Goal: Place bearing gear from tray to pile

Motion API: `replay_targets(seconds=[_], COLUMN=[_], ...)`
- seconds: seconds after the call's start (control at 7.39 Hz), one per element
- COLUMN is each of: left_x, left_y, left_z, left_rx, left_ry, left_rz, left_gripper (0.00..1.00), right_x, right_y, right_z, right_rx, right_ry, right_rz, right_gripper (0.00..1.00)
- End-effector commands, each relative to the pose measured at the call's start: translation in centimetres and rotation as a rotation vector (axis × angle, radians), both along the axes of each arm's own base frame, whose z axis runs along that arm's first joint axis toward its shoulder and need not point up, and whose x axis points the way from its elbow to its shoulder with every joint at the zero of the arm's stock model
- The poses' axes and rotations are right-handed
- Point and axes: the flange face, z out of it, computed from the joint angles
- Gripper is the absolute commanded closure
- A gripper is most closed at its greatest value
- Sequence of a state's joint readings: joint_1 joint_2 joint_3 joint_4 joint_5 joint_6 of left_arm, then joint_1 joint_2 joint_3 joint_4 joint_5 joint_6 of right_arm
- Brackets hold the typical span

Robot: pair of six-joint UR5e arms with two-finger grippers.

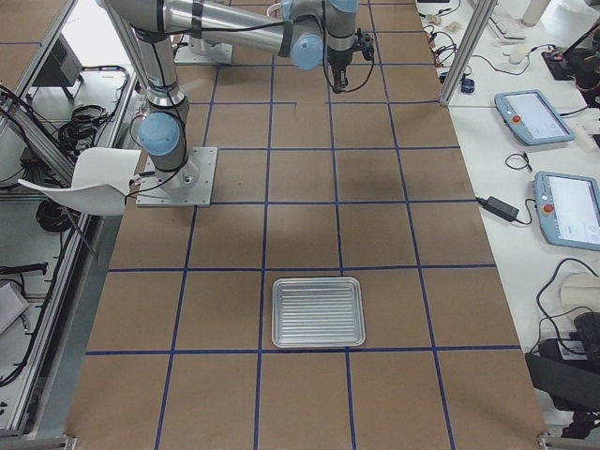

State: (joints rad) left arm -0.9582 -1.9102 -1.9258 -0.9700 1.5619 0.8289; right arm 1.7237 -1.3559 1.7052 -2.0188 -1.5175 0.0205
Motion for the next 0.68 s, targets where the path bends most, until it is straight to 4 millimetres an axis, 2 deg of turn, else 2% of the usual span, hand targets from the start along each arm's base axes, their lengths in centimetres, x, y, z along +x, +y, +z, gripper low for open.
replay_targets(seconds=[0.0, 0.14, 0.27, 0.41, 0.54], left_x=[5.1, 5.4, 4.8, 5.2, 5.2], left_y=[3.1, 4.1, 4.9, 5.6, 5.6], left_z=[-0.9, -2.5, -2.7, -2.4, -1.9], left_rx=[0.008, 0.042, 0.056, 0.072, 0.097], left_ry=[0.040, 0.070, 0.076, 0.093, 0.113], left_rz=[0.074, 0.100, 0.109, 0.124, 0.129], left_gripper=[1.00, 1.00, 1.00, 1.00, 0.54], right_x=[10.9, 13.1, 13.5, 13.7, 13.2], right_y=[1.9, 2.9, 3.0, 2.8, 2.2], right_z=[-10.4, -13.8, -14.2, -14.2, -13.0], right_rx=[-0.091, -0.096, -0.094, -0.092, -0.105], right_ry=[0.068, 0.072, 0.064, 0.060, 0.057], right_rz=[-0.006, 0.025, 0.028, 0.029, 0.031], right_gripper=[1.00, 1.00, 1.00, 0.01, 0.00])
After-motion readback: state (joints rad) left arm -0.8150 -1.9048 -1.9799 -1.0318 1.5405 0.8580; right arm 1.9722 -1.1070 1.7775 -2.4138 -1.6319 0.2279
